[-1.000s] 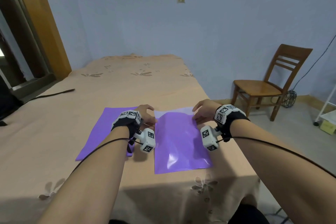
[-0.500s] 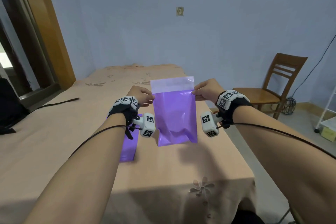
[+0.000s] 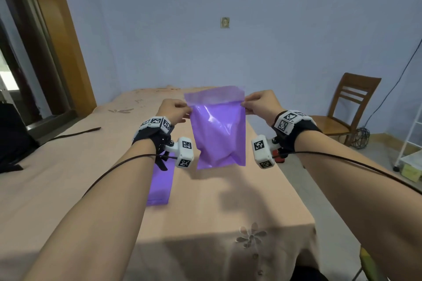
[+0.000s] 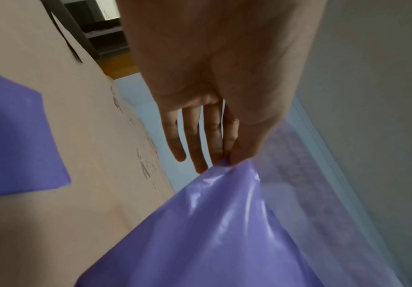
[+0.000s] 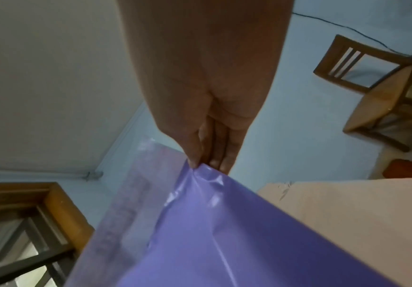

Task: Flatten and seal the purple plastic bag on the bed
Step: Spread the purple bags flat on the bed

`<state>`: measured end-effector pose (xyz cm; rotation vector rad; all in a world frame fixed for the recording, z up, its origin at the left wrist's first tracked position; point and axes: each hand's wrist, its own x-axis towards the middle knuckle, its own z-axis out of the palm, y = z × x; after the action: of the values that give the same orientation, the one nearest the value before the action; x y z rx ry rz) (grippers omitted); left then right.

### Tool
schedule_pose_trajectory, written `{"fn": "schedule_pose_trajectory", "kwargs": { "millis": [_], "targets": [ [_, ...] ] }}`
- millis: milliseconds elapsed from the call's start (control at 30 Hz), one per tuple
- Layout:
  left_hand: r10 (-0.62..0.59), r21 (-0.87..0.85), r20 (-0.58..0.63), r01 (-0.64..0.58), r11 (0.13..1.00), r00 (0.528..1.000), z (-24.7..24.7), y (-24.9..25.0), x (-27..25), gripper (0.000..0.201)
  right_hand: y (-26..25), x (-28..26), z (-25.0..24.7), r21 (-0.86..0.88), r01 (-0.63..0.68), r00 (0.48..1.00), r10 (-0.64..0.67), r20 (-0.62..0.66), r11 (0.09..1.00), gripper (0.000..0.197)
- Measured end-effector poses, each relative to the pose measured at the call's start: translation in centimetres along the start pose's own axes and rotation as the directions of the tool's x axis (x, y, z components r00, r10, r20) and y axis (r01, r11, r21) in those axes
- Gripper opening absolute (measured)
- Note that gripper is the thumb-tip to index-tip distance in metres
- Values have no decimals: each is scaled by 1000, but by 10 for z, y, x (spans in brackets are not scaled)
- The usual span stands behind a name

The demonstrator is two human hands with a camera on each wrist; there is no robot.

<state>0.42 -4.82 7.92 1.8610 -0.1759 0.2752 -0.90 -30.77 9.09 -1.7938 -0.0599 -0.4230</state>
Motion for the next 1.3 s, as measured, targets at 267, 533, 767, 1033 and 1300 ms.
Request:
{"fn": "schedule_pose_trajectory", "kwargs": {
  "millis": [267,533,767,1033,1300],
  "targets": [
    [47,8,-55,-47,999,997,0,-8,-6,23,12,-9,3,-5,13,1000,-13,14,1000,21],
    [85,-16,-49,-86,996,995,1,-1,-4,24,1,-13,4,18,37,998,-38,46,999,17],
    [-13,-159,-2,13,987,1000,0,-8,-9,23,5,-20,1,69,-27,999,24,43,997,9],
    [-127,-96,223,151,984,967,-11,-4,-15,12,0,-30,-11,93,-112,986,100,130,989,10],
    [-383,53,357,391,919,852,-16,-13,-12,28,12,-34,-13,-83,-316,918,327,223,945,21]
  ]
}}
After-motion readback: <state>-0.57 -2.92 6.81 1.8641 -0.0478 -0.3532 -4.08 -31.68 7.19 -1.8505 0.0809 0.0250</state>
